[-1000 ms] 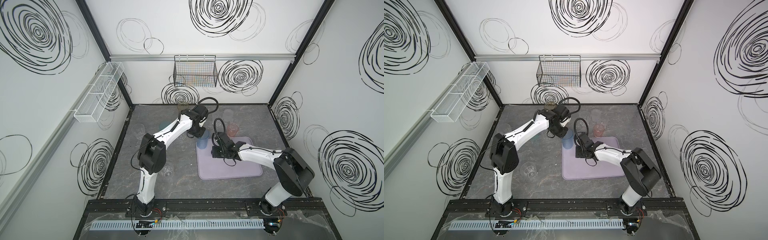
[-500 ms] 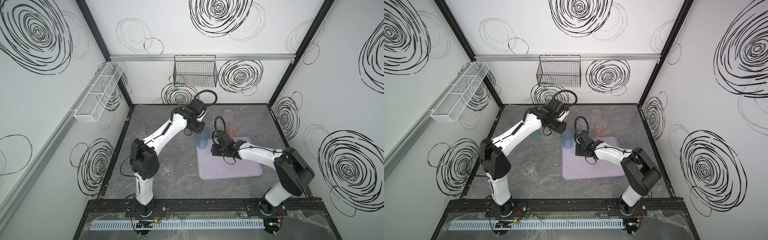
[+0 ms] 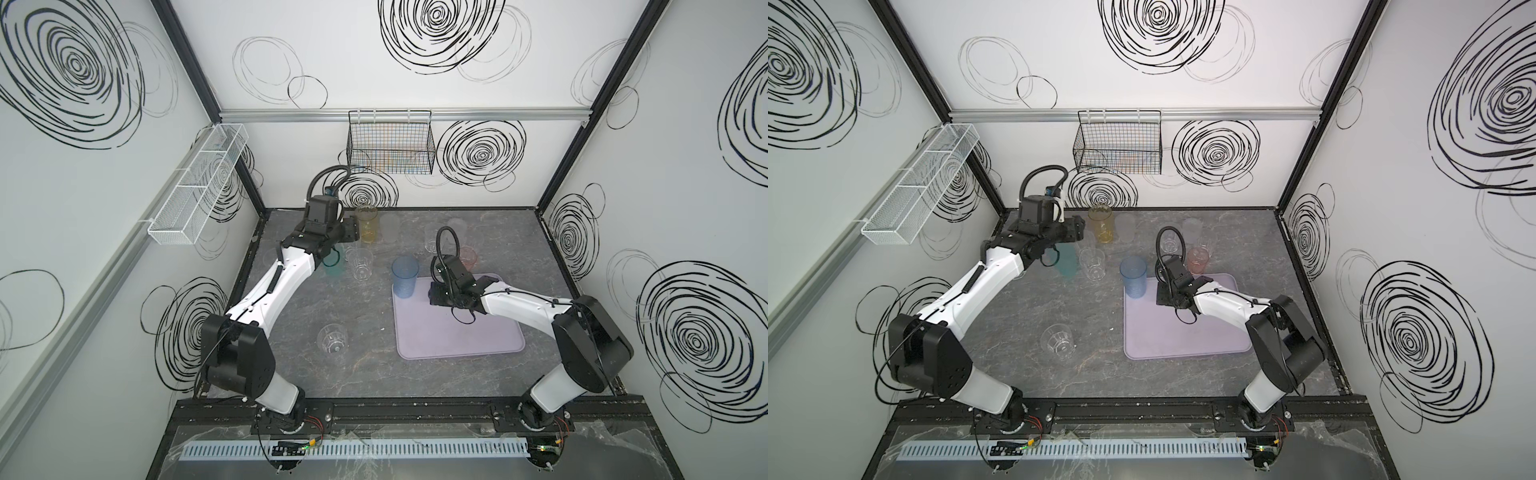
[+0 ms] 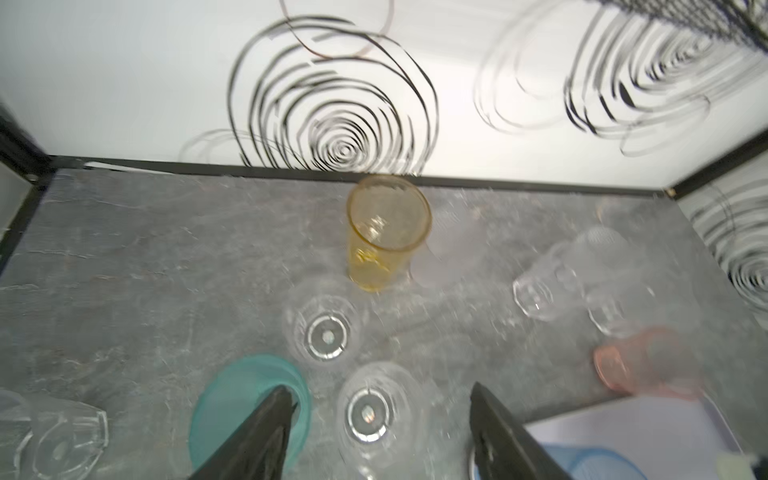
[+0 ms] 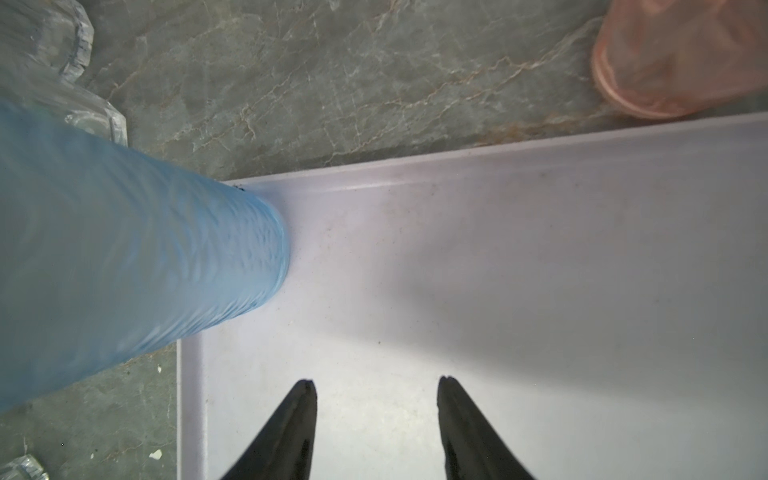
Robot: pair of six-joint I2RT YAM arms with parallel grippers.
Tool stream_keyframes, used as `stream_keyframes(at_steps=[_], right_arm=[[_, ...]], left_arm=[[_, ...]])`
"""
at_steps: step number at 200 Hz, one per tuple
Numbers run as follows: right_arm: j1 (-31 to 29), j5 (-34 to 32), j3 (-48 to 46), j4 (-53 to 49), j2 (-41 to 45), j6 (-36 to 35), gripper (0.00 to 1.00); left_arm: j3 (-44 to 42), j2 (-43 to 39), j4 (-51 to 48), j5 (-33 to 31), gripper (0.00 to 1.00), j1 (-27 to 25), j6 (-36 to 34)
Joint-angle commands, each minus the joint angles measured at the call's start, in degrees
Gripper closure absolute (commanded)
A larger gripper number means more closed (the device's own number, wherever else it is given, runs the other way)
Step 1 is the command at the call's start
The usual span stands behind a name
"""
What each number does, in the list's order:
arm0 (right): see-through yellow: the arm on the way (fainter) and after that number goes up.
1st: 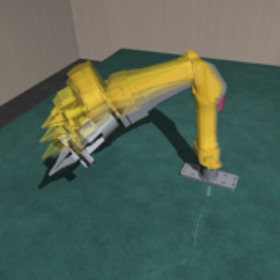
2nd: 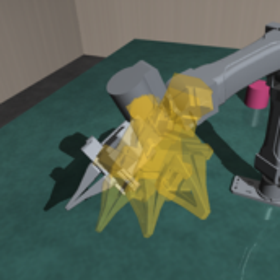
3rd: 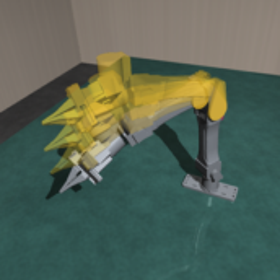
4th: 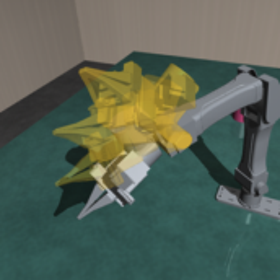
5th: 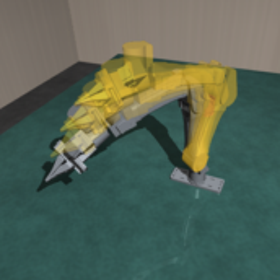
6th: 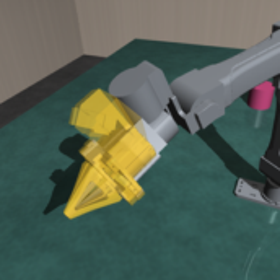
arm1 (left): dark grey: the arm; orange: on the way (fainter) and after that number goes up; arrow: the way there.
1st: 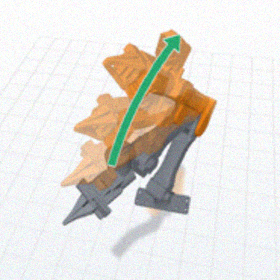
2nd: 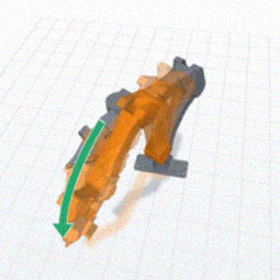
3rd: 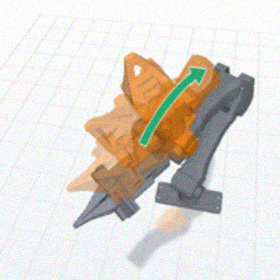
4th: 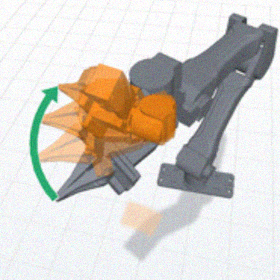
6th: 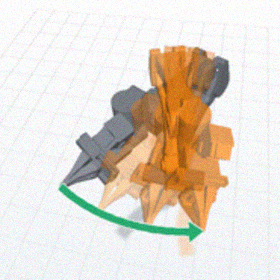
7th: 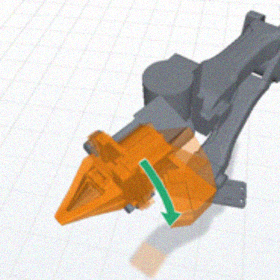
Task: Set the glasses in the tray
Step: 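Open the left gripper and move it back toward the amber glass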
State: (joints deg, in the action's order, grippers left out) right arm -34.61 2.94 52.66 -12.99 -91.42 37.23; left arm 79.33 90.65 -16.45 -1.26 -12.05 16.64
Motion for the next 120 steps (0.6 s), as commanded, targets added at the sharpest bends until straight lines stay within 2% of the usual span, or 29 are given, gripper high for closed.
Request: stream_keyframes(at_steps=[1,36,58,95,120], right_arm=[[0.0,-0.4,0.1,-0.8,1.2,0.2,0.48],[-0.3,-0.3,-0.2,-1.1,1.8,0.5,0.49],[-0.3,-0.8,-0.9,-1.4,2.9,0.4,0.48],[-0.3,-2.7,-2.2,-2.7,5.4,0.1,0.48],[-0.3,-3.0,-4.2,-2.4,7.5,0.4,0.49]], left_arm=[[4.8,5.7,6.2,0.6,0.29,1.7,3.9],[11.5,14.3,6.1,4.8,0.30,4.6,3.9],[14.4,19.6,8.3,11.0,0.31,5.3,2.9],[19.4,26.4,10.1,12.6,0.32,5.3,4.6],[25.4,31.2,7.1,13.7,0.34,5.0,4.3]])
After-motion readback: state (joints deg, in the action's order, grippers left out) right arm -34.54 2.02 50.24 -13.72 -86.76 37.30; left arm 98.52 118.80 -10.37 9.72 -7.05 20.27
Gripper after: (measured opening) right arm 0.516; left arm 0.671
